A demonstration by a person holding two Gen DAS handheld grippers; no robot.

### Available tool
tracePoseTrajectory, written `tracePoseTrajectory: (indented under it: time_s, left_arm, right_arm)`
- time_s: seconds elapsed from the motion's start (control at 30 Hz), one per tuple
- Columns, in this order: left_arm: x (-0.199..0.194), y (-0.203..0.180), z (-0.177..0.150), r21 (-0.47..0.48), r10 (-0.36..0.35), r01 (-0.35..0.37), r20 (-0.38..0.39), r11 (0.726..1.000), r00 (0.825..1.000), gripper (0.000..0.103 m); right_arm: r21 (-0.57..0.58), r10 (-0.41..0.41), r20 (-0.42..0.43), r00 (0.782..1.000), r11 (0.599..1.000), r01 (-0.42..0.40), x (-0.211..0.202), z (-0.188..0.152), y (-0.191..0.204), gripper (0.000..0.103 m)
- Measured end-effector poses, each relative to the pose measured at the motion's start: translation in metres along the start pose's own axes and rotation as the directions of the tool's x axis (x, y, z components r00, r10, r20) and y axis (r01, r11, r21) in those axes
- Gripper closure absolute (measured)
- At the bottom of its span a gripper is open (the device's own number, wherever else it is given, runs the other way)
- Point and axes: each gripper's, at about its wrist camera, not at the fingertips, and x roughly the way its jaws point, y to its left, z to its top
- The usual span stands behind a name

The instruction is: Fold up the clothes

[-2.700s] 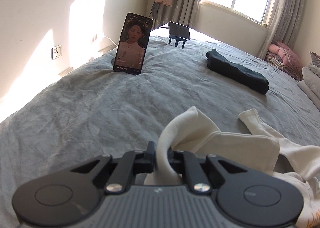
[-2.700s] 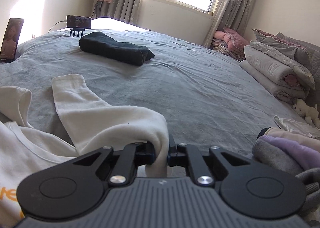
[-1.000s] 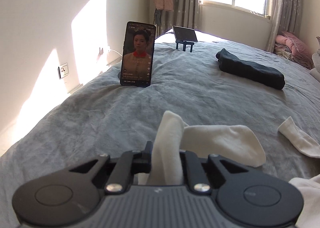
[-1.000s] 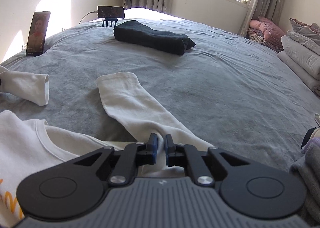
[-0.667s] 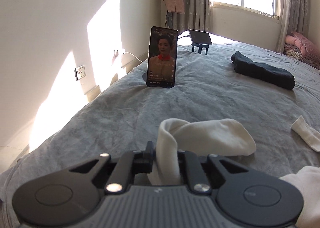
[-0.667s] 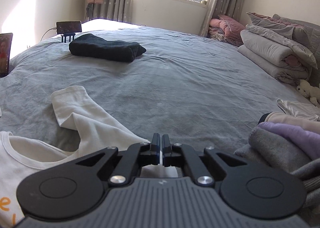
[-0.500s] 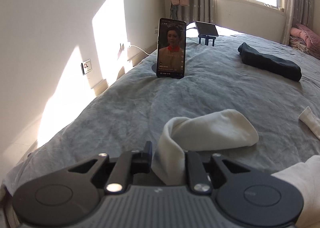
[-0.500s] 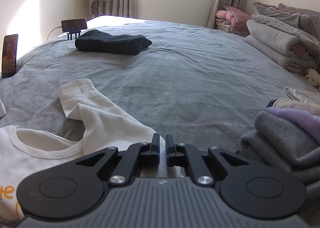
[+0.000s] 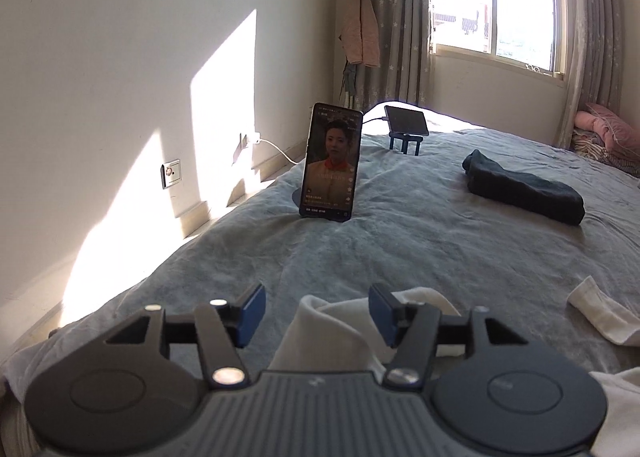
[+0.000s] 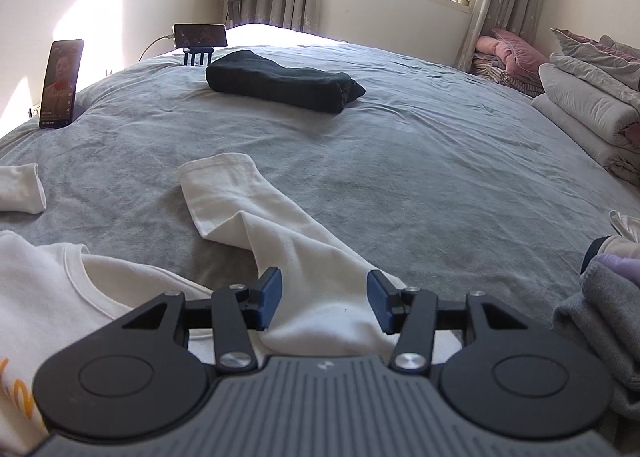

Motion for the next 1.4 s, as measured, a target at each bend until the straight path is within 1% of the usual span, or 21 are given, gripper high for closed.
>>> tracePoseTrajectory:
  time_s: [0.07, 0.2, 0.3, 0.37, 0.43, 0.5, 0.53, 0.57, 0.6, 0.67, 0.83, 1.0, 1.13, 1.2, 1.33, 1.4]
  left_arm:
    - [-0.001, -0.008, 0.001, 0.015, -0.007, 0.006, 0.017, 1.0, 1.0, 0.04]
    - [0.004, -0.019, 0.001, 0.025, -0.047, 0.046, 0.015, 0.999, 0.999, 0.038]
    - [0.01, -0.026, -0.001, 0.046, -0.058, 0.057, 0.008, 0.997, 0.998, 0.037]
    - [0.013, -0.029, -0.002, 0.053, -0.07, 0.069, 0.001, 0.996, 0.998, 0.037]
    - [0.014, -0.032, -0.003, 0.059, -0.084, 0.084, -0.003, 0.995, 0.996, 0.037]
    - [0.015, -0.034, -0.005, 0.068, -0.096, 0.097, -0.007, 0.993, 0.995, 0.037]
    - [0.015, -0.035, -0.006, 0.074, -0.099, 0.099, -0.008, 0.992, 0.995, 0.037]
    - [0.016, -0.037, -0.007, 0.08, -0.101, 0.102, -0.009, 0.992, 0.995, 0.037]
    - [0.015, -0.038, -0.008, 0.085, -0.104, 0.105, -0.012, 0.991, 0.994, 0.037]
    - [0.014, -0.039, -0.009, 0.09, -0.111, 0.112, -0.015, 0.99, 0.994, 0.037]
    - [0.013, -0.039, -0.01, 0.098, -0.133, 0.134, -0.025, 0.986, 0.991, 0.037]
    - [0.015, -0.042, -0.014, 0.095, -0.169, 0.174, -0.059, 0.98, 0.984, 0.037]
    - [0.012, -0.048, -0.017, 0.126, -0.19, 0.198, -0.069, 0.972, 0.979, 0.037]
    - [0.011, -0.053, -0.02, 0.146, -0.199, 0.208, -0.073, 0.967, 0.977, 0.037]
    - [0.012, -0.062, -0.025, 0.18, -0.225, 0.24, -0.099, 0.954, 0.969, 0.037]
    - [0.012, -0.066, -0.027, 0.192, -0.244, 0.264, -0.119, 0.945, 0.962, 0.036]
  right_arm:
    - [-0.023, 0.004, -0.001, 1.0, 1.0, -0.004, 0.004, 0.004, 0.011, 0.052]
    - [-0.064, 0.002, -0.008, 1.0, 0.998, -0.002, 0.013, 0.009, 0.026, 0.052]
    - [-0.07, -0.009, -0.023, 1.0, 0.998, 0.007, 0.021, 0.012, 0.028, 0.052]
    - [-0.074, -0.03, -0.036, 0.999, 0.997, 0.028, 0.027, 0.012, 0.029, 0.052]
    - [-0.08, -0.056, -0.043, 0.998, 0.995, 0.052, 0.032, 0.011, 0.027, 0.06]
    - [-0.08, -0.069, -0.054, 0.996, 0.995, 0.064, 0.036, 0.01, 0.023, 0.075]
    - [-0.074, -0.073, -0.059, 0.996, 0.995, 0.069, 0.038, 0.009, 0.021, 0.08]
    - [-0.069, -0.078, -0.059, 0.995, 0.995, 0.074, 0.038, 0.009, 0.018, 0.087]
    - [-0.064, -0.082, -0.058, 0.995, 0.995, 0.079, 0.038, 0.009, 0.016, 0.091]
    - [-0.049, -0.095, -0.046, 0.994, 0.994, 0.093, 0.034, 0.009, 0.011, 0.093]
    - [-0.017, -0.168, 0.007, 0.986, 0.986, 0.168, 0.017, 0.01, -0.008, 0.094]
    - [0.0, -0.245, 0.002, 0.97, 0.97, 0.245, 0.011, 0.004, -0.031, 0.094]
    - [0.034, -0.247, -0.032, 0.968, 0.968, 0.248, 0.01, -0.006, -0.055, 0.094]
    - [0.033, -0.255, -0.051, 0.966, 0.966, 0.256, 0.011, -0.012, -0.064, 0.094]
    - [0.003, -0.252, -0.121, 0.96, 0.967, 0.254, 0.018, -0.025, -0.072, 0.094]
    - [-0.018, -0.243, -0.134, 0.961, 0.97, 0.243, 0.021, -0.032, -0.072, 0.093]
